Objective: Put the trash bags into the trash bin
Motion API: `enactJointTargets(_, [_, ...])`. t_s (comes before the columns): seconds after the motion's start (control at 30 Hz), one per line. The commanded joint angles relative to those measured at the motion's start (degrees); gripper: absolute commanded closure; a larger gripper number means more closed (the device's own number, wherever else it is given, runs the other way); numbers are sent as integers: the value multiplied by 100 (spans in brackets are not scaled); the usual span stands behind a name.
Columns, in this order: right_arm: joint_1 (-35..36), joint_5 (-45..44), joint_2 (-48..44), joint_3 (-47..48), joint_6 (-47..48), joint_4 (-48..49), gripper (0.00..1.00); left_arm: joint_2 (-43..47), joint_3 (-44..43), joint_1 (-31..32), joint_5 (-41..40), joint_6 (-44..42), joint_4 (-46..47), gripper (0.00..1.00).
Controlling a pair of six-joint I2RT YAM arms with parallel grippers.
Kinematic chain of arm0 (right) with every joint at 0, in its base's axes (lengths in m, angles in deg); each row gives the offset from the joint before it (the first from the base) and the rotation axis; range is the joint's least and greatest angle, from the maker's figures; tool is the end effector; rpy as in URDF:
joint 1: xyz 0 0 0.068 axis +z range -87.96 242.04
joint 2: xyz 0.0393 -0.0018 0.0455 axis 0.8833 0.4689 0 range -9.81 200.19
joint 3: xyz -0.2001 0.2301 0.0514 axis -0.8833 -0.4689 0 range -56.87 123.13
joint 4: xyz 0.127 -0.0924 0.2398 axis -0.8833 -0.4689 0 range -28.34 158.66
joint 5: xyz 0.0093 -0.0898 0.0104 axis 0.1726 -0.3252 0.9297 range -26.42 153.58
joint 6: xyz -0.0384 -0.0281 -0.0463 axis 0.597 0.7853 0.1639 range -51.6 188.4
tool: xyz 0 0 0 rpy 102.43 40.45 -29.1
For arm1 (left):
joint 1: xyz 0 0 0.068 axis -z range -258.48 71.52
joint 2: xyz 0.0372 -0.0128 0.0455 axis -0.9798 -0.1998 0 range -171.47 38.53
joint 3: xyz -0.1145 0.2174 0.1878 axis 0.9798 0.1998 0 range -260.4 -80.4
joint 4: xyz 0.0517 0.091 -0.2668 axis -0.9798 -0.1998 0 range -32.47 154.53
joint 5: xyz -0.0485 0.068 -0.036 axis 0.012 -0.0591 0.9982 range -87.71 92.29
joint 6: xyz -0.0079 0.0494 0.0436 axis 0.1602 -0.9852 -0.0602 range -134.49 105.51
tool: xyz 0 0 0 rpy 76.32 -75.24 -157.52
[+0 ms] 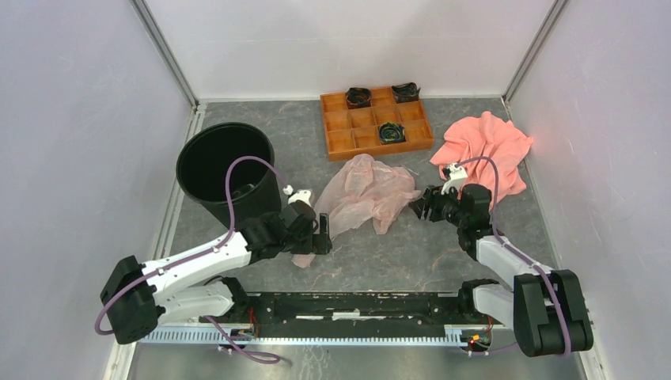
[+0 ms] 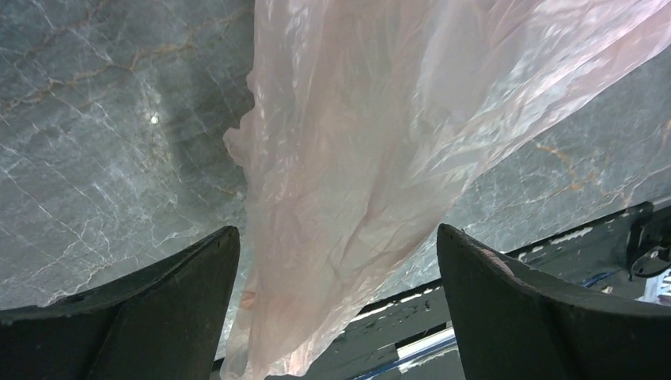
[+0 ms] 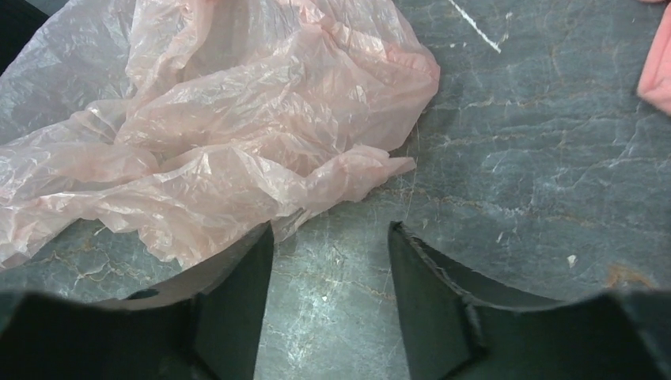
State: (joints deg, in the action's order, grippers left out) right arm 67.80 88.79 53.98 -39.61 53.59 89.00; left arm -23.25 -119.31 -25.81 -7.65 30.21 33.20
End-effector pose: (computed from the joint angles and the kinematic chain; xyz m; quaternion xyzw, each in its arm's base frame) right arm 0.2230 0.0450 0.1744 -0.0496 0.8350 0.2745 0.4744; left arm 0.1435 -0.1730 0.2269 0.0392 0.9476 -0.1756 0.2641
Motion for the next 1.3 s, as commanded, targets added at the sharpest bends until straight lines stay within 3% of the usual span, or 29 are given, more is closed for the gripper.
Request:
enactJointTargets(0.0, [-17,18,-71,-174,8,408,44,278,282,52,163,75,417,1])
enactJointTargets(0.2, [-16,-144,110,-430,-172,867,49,398,326,51,-262,259,279,49])
enactJointTargets(0.3, [-15,7,422,-501,-326,1313,39,673,410,51,-431,388,325,64])
enactJointTargets(0.4, [-9,375,837,-582,-563,2131,34,803,471,51,-495,457,372,67])
enactJointTargets(0.57, [99,532,1506,-598,-839,3372,33,770,473,51,-436,452,377,71])
enactJointTargets(0.63, [266,472,1792,-579,-837,3815,35,756,477,50,-427,451,392,74])
enactJointTargets(0.67, [364,398,1922,-537,-790,3939,42,749,481,51,-413,451,412,75])
enactJointTargets(0.73, [538,117,2157,-425,-639,3918,50,718,498,51,-346,408,499,78])
enactJointTargets(1.03, [630,-1011,2482,-487,-890,4151,56,645,510,51,-345,364,528,81])
enactJointTargets(1.27, [632,-1131,2731,-376,-1000,4260,43,745,524,51,-363,350,465,83])
